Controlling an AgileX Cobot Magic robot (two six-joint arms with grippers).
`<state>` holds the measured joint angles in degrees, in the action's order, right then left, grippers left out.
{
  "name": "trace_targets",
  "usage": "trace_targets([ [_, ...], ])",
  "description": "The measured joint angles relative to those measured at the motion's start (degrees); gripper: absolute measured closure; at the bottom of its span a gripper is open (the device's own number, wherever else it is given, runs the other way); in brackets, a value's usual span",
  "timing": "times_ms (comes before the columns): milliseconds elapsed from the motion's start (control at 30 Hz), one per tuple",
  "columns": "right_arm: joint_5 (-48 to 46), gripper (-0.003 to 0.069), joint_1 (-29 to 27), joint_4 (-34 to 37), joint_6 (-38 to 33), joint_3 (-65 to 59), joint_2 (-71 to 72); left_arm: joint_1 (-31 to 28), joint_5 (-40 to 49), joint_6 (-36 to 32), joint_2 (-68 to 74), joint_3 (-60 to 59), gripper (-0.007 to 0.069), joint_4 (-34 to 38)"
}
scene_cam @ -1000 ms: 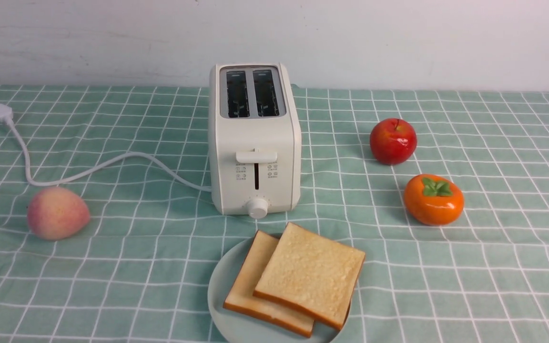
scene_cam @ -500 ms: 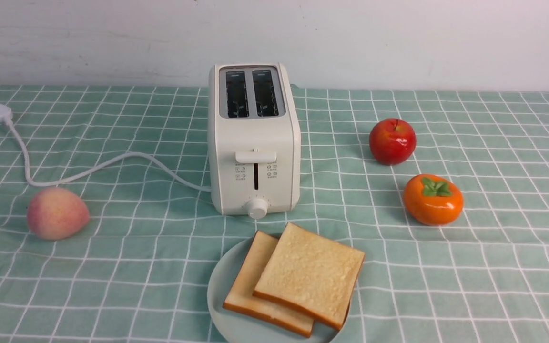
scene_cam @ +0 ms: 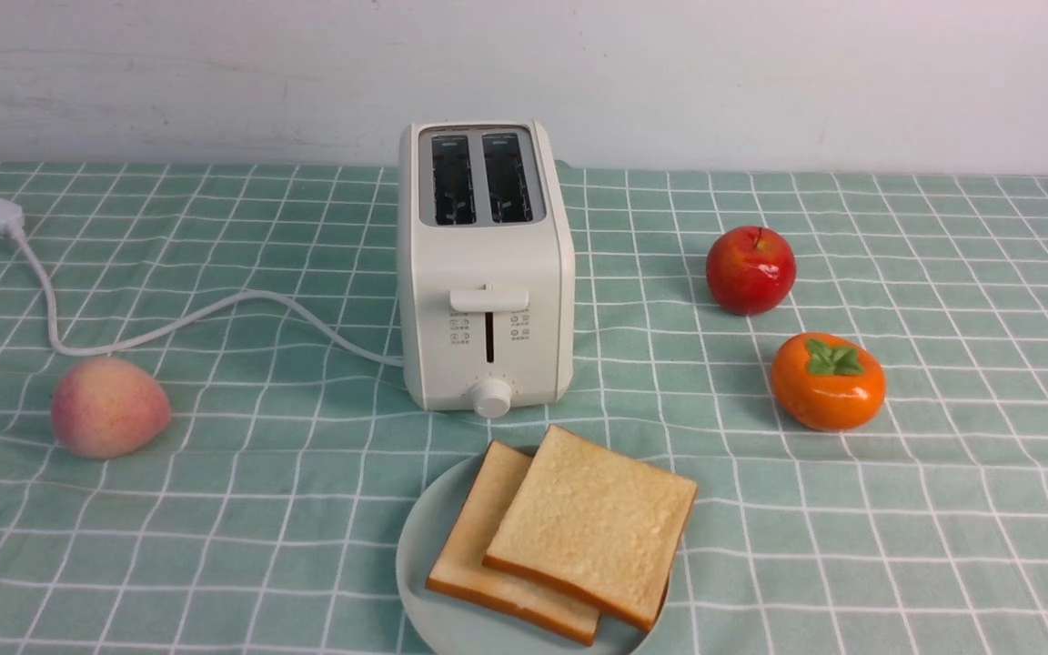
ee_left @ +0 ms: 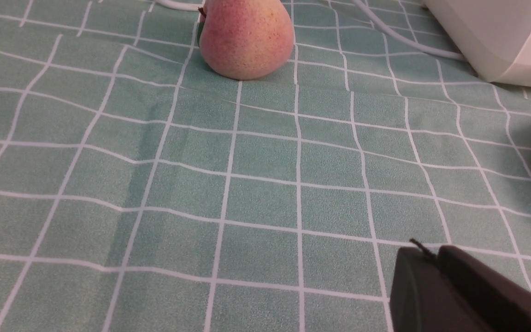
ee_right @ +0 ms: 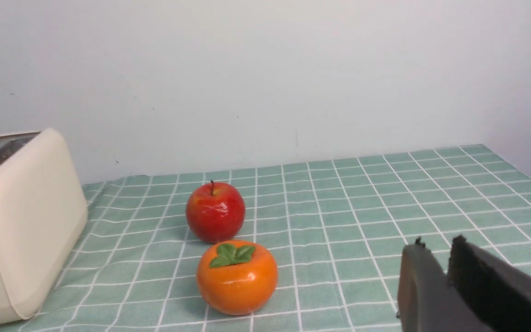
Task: Take toasted bread from bread machine on blue coffee table place on plate.
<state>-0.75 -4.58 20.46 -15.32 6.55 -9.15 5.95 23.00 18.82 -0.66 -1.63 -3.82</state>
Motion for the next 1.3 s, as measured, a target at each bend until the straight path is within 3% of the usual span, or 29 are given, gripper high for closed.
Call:
trace_targets([
  [300, -2.22, 0.0552, -8.01, 0.0, 0.31, -0.35, 6.3, 0.0, 0.0, 0.0, 0.0, 0.0, 0.0578, 0.0],
  [667, -2.83, 0.054, -8.57, -2.07, 1.37, -0.59, 7.44, 0.0, 0.0, 0.0, 0.0, 0.0, 0.0578, 0.0],
  [967, -9.36, 0.0529, -8.62, -12.04, 16.88, -4.19, 7.44, 0.0, 0.0, 0.0, 0.0, 0.0, 0.0578, 0.0],
  [1200, -20.93, 0.0524, -8.49, -13.7, 19.24, -7.47, 8.58, 0.0, 0.04, 0.0, 0.0, 0.0, 0.0571, 0.0],
  [1300, -21.11, 0.0522, -7.89, -13.85, 19.37, -7.47, 9.67, 0.0, 0.05, 0.0, 0.0, 0.0, 0.0568, 0.0],
])
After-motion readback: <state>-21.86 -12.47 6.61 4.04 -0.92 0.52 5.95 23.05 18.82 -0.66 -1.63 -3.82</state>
